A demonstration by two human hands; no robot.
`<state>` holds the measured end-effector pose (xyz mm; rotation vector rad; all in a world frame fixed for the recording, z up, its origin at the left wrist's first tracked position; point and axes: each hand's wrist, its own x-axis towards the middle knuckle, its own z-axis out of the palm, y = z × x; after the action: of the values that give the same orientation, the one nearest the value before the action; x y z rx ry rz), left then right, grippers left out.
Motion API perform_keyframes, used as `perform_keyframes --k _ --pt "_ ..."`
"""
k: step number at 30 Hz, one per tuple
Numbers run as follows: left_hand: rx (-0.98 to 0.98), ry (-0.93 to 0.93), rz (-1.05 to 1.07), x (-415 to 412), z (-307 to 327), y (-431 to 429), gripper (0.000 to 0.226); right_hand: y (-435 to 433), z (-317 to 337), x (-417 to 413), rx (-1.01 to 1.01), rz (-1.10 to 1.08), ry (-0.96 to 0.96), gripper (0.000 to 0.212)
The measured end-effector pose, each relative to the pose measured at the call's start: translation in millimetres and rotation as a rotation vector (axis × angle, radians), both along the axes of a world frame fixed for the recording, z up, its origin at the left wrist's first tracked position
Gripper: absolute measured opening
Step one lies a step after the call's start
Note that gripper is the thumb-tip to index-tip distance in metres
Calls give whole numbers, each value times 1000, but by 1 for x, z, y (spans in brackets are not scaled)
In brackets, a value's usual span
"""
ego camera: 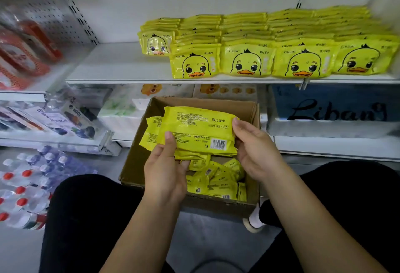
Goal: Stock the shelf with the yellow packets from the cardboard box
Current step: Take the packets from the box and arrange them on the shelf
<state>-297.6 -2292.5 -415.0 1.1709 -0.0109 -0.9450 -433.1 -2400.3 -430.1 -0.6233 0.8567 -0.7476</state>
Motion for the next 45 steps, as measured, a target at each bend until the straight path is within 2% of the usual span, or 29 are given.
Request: perform_keyframes --k 1,4,8,15,20,25,30,34,37,39,41,43,45 --pt "3 -9 -4 2 1 1 21 1 1 3 -23 -23 35 31" --pt "13 -53 -32 10 2 4 48 -4 2 6 -116 -51 121 15" --pt "91 -237 -83 17 9 10 21 -9 3 5 -254 8 235 12" --pt "243 -523 -145 36 10 14 31 -14 1 3 -346 138 296 15" --pt "293 -537 -197 42 15 19 29 -14 3 2 -450 207 321 21" --pt "326 -522 -101 36 17 21 37 -10 5 2 -484 238 363 18" --pt "237 -600 4 42 5 21 45 -8 3 2 -510 204 418 22" --pt "164 -492 44 41 14 15 34 -9 5 3 -497 162 397 22" --pt "152 -387 49 36 17 10 26 -9 9 6 -372 121 298 27" --pt "127 -301 65 32 21 8 24 -8 12 6 -221 177 161 17" --pt "92 -244 67 31 23 7 25 -5 15 7 -142 302 119 24" --pt "63 -202 80 31 24 6 25 -2 12 8 -154 334 124 25" --pt "52 -181 77 34 20 7 26 1 10 11 -181 275 134 19"
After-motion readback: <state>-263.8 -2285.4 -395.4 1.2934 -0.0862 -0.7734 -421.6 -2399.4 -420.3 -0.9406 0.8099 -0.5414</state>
